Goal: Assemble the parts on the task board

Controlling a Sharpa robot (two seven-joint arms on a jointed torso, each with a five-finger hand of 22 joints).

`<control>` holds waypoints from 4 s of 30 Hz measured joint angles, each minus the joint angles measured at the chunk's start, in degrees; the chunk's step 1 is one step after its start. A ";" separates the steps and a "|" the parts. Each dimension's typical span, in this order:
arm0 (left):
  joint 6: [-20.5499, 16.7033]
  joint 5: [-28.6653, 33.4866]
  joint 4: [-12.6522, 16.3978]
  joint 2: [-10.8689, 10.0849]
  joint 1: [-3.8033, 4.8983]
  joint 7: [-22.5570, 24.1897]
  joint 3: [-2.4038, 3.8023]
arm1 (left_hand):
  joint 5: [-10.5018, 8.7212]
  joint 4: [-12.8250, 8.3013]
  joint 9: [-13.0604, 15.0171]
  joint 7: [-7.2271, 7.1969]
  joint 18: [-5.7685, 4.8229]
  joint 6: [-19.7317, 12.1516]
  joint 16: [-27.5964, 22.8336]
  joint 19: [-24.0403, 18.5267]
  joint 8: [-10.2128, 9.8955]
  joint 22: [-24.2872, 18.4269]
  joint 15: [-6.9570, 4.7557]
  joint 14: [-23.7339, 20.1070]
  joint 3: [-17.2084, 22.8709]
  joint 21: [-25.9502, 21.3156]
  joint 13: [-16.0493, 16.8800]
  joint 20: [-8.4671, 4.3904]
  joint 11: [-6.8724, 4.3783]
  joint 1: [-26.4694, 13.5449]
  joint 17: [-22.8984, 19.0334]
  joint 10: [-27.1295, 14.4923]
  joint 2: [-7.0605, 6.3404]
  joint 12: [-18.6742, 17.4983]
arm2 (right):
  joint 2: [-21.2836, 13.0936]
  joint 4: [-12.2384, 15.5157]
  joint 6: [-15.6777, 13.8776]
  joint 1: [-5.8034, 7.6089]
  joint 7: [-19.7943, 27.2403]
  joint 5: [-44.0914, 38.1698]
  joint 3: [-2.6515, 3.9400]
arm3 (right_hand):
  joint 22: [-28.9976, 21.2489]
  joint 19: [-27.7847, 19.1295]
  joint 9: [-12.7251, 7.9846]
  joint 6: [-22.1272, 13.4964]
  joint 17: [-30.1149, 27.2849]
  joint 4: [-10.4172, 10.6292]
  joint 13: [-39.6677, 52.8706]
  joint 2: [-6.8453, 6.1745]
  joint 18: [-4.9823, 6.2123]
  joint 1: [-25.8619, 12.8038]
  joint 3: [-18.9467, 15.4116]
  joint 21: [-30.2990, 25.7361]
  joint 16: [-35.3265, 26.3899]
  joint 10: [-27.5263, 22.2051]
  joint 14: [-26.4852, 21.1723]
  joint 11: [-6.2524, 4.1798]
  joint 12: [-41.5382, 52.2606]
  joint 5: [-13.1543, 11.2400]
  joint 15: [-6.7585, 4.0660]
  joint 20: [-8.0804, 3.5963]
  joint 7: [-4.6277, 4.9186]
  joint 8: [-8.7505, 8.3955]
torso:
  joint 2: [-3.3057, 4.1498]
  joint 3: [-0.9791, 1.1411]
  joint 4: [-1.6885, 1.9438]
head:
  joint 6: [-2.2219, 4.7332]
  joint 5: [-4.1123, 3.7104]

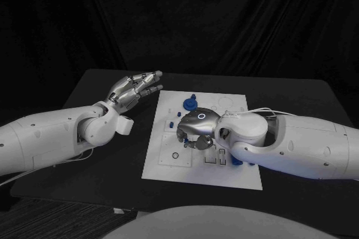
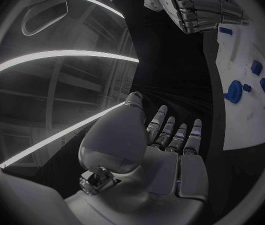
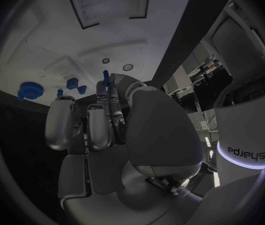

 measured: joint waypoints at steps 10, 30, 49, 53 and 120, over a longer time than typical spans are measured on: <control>0.26 0.00 -0.18 0.17 -0.13 0.00 0.00 | 0.00 0.00 0.07 0.29 0.00 0.74 0.63 0.21 0.25 0.11 0.00 0.00 0.00 0.00 0.05 0.21 0.23 0.01 0.06 0.23 0.01 0.61 | 0.63 -1.06 -0.10 -0.92 0.33 -0.02 0.00 | -0.01 0.00 -0.06 0.00 0.00 -0.16 0.01 0.16 0.00 0.17 0.16 0.00 0.00 0.00 0.00 0.00 -0.01 -0.05 0.00 0.00 0.00 0.00 | -0.04 -0.01 -0.01 | 0.00 0.29; 0.62 0.01 -0.42 0.39 -0.39 0.01 0.00 | 0.21 0.00 0.18 0.31 0.00 1.73 0.89 0.41 0.66 0.36 -0.21 0.21 0.00 0.00 0.10 0.00 0.60 0.25 0.16 0.60 0.25 1.10 | 0.59 -2.05 -0.09 -1.41 0.42 -0.03 0.01 | -0.02 -0.21 -0.20 0.00 -0.04 -0.16 0.08 0.30 0.00 0.31 0.15 0.00 0.00 0.00 0.00 -0.01 0.01 0.17 0.00 0.21 0.00 -0.28 | -0.06 -0.03 -0.01 | 0.00 0.29; 0.79 0.01 -0.63 0.45 -0.48 0.01 0.00 | 0.20 -0.16 0.17 0.31 -0.01 2.15 1.11 0.61 0.89 0.48 -0.21 0.20 0.16 0.00 0.09 0.21 0.59 0.25 0.15 0.60 0.25 1.10 | 1.09 -2.60 -0.32 -2.10 0.97 -0.04 0.01 | -0.03 -0.21 -0.25 0.00 -0.06 -0.33 0.10 0.29 0.00 0.30 0.31 0.00 0.00 0.21 0.00 0.21 -0.11 0.17 0.00 0.21 0.00 -0.28 | -0.06 -0.02 -0.01 | 0.00 0.66; 0.81 0.01 -0.67 0.45 -0.48 0.01 0.00 | 0.20 -0.16 0.16 0.31 -0.01 2.15 1.11 0.61 0.89 0.48 -0.21 0.21 0.16 0.00 0.09 0.21 0.59 0.25 0.15 0.60 0.25 1.09 | 1.19 -2.66 -0.31 -2.26 0.99 -0.05 0.01 | -0.03 -0.21 -0.25 0.00 -0.06 -0.33 0.10 0.29 0.00 0.30 0.30 0.00 0.00 0.21 0.00 0.21 0.13 0.17 0.00 0.21 0.00 -0.28 | -0.06 -0.02 -0.01 | 0.00 0.67; 1.41 0.02 -1.40 1.18 -0.65 0.03 0.00 | 0.46 -0.31 0.18 0.31 0.00 2.14 1.11 0.81 0.88 0.44 -0.20 0.20 0.32 0.23 0.07 -0.01 0.93 0.91 0.12 0.52 0.45 1.06 | -14.91 -1.96 -1.10 4.45 -1.55 4.91 -0.01 | -0.01 0.43 -10.80 -9.56 2.69 14.24 -3.42 -2.15 0.91 -7.86 -15.31 0.85 2.27 -15.13 0.05 0.59 -1.84 -14.85 -0.17 -0.02 -6.61 -3.50 | -0.18 -0.10 -0.06 | 0.00 -0.49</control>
